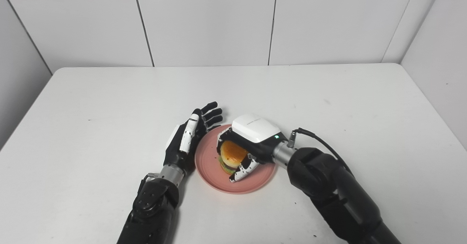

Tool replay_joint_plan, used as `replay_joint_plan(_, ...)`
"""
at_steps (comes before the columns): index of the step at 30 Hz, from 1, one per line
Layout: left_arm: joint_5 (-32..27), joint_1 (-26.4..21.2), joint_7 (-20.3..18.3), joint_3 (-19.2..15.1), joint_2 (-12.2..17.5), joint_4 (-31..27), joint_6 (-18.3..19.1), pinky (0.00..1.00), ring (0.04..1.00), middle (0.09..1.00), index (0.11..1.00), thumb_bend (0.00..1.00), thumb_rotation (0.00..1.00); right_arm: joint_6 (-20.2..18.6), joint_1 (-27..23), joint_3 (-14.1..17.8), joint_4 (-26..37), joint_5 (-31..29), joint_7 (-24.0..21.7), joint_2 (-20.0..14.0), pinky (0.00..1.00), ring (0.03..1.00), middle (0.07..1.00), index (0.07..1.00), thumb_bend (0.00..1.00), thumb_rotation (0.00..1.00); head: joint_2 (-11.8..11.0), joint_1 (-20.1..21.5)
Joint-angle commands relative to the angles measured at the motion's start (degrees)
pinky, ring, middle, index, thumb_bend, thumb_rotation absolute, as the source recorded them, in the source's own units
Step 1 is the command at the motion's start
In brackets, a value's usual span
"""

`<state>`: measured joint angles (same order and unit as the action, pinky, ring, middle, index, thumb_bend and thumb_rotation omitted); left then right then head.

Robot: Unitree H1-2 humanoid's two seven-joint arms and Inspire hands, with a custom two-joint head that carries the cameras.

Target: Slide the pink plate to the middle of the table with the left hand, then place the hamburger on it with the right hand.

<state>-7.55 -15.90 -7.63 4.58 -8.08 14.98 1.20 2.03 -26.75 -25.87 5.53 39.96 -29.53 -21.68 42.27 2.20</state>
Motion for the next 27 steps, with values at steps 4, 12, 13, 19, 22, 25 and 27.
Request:
replay_joint_plan(4, -1.7, -1.1, -0.9, -0.4, -0.4, 0.6, 1.4, 0.8, 0.845, 0.84, 0.805, 0.34, 1.0, -0.4, -2.3, 2.0, 2.7, -2.1, -1.8, -0.5, 0.51, 0.652, 0.742, 0.761, 0.71, 0.55, 0.0, -0.1)
replay_joint_plan(12, -1.4, -0.8, 0.8, -0.5, -0.8, -1.5, 4.9, 0.88, 0.908, 0.904, 0.871, 0.33, 1.0, -0.3, -1.8, 3.7, 3.8, -3.1, -2.6, -0.6, 0.58, 0.74, 0.838, 0.811, 0.75, 0.54, 0.2, 0.0)
replay_joint_plan(13, -1.2, -0.7, 0.9, -0.4, -0.7, -1.7, 5.3, 0.88, 0.916, 0.912, 0.882, 0.33, 1.0, -0.2, -1.7, 3.8, 3.9, -3.0, -2.4, -0.5, 0.6, 0.748, 0.846, 0.814, 0.76, 0.54, 0.2, 0.0)
replay_joint_plan(19, -2.1, -0.2, 0.1, -0.6, -0.4, -2.5, 6.4, 0.88, 0.932, 0.942, 0.934, 0.36, 1.0, -0.8, -0.8, 5.4, 4.8, -3.5, -2.3, -0.5, 0.69, 0.8, 0.878, 0.834, 0.77, 0.56, 0.1, 0.0)
replay_joint_plan(22, -1.9, 0.0, 0.6, -0.8, -0.6, -2.3, 5.9, 0.85, 0.895, 0.89, 0.871, 0.36, 1.0, -0.8, 0.1, 7.0, 5.4, -5.4, -1.8, -0.3, 0.69, 0.816, 0.886, 0.839, 0.77, 0.55, 0.1, 0.2)
replay_joint_plan(25, -1.5, 0.0, 0.9, -1.0, -0.8, -1.6, 4.1, 0.82, 0.844, 0.831, 0.807, 0.35, 1.0, -0.8, 1.1, 8.7, 5.7, -6.6, -0.9, -0.2, 0.68, 0.846, 0.896, 0.849, 0.77, 0.6, 0.1, 0.1)
replay_joint_plan(27, 0.0, -0.1, 1.1, -0.4, -0.3, -1.0, 2.2, 0.82, 0.84, 0.825, 0.801, 0.35, 1.0, -0.4, 2.4, 11.1, 5.6, -9.0, 1.1, 0.6, 0.7, 0.867, 0.901, 0.853, 0.76, 0.62, 0.1, 0.1)
